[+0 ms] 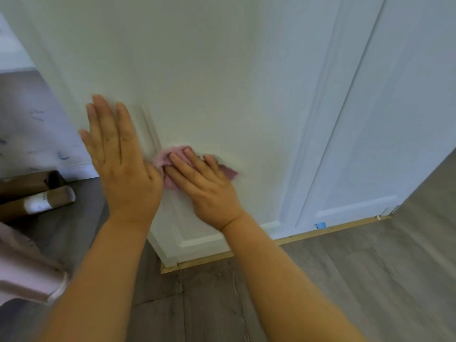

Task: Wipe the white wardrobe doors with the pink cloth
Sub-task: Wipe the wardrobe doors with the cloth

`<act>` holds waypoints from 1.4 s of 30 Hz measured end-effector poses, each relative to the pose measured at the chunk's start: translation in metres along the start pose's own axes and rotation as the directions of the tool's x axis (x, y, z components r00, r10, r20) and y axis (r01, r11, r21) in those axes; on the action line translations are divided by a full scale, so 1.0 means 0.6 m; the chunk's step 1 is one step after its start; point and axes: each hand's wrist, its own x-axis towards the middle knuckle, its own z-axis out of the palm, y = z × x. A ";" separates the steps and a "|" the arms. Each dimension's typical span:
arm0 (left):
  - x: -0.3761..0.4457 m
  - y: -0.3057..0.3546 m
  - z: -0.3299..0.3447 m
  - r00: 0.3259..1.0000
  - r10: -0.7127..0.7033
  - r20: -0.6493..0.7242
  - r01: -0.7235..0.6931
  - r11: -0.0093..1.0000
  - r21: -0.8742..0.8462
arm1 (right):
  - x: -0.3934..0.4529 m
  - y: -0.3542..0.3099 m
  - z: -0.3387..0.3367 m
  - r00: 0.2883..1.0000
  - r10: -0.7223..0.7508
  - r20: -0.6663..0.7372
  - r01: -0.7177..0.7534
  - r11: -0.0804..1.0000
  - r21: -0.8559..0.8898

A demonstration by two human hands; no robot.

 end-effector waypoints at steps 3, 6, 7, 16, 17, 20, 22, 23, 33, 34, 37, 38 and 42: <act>-0.030 0.003 0.008 0.997 0.069 0.023 -0.069 0.997 0.026 | -0.005 0.080 -0.048 0.957 0.208 -0.204 -0.204 0.978 0.042; -0.054 0.002 0.028 0.975 0.181 0.126 -0.186 0.982 0.023 | -0.009 0.129 -0.082 0.735 0.574 -0.360 -0.486 0.817 0.310; -0.060 0.003 0.033 0.969 0.178 0.170 -0.184 0.983 0.020 | -0.006 0.128 -0.084 0.658 0.665 -0.353 -0.540 0.744 0.394; -0.065 -0.001 0.048 0.963 0.140 0.229 -0.167 0.980 0.106 | -0.149 0.027 -0.038 0.386 0.921 -0.055 -0.813 0.368 0.452; -0.066 0.003 0.050 0.967 0.132 0.220 -0.158 0.981 0.108 | -0.171 0.015 -0.038 0.335 0.942 -0.003 -0.842 0.301 0.447; -0.069 0.014 0.056 0.976 0.105 0.190 -0.127 0.986 0.107 | -0.180 0.010 -0.040 0.267 0.963 0.025 -0.872 0.230 0.432; -0.069 0.018 0.059 0.978 0.096 0.183 -0.119 0.986 0.117 | -0.154 0.020 -0.045 0.338 0.941 -0.019 -0.893 0.327 0.310; -0.070 0.019 0.060 0.979 0.091 0.184 -0.115 0.986 0.124 | -0.134 0.026 -0.048 0.347 0.935 -0.077 -0.892 0.354 0.281; -0.071 0.018 0.067 0.981 0.088 0.170 -0.114 0.983 0.147 | -0.125 0.179 -0.104 0.721 0.650 -0.242 -0.668 0.744 0.008; -0.071 0.018 0.068 0.981 0.089 0.171 -0.115 0.982 0.149 | -0.149 0.173 -0.099 0.720 0.656 -0.225 -0.675 0.738 -0.007; -0.070 0.019 0.068 0.980 0.085 0.181 -0.115 0.981 0.158 | -0.170 0.148 -0.101 0.568 0.771 -0.288 -0.778 0.617 0.119; -0.070 0.020 0.068 0.979 0.081 0.185 -0.111 0.981 0.159 | -0.163 0.143 -0.105 0.518 0.789 -0.331 -0.800 0.584 0.139; -0.069 0.025 0.068 0.980 0.075 0.183 -0.107 0.979 0.171 | -0.170 0.131 -0.095 0.381 0.862 -0.333 -0.903 0.424 0.065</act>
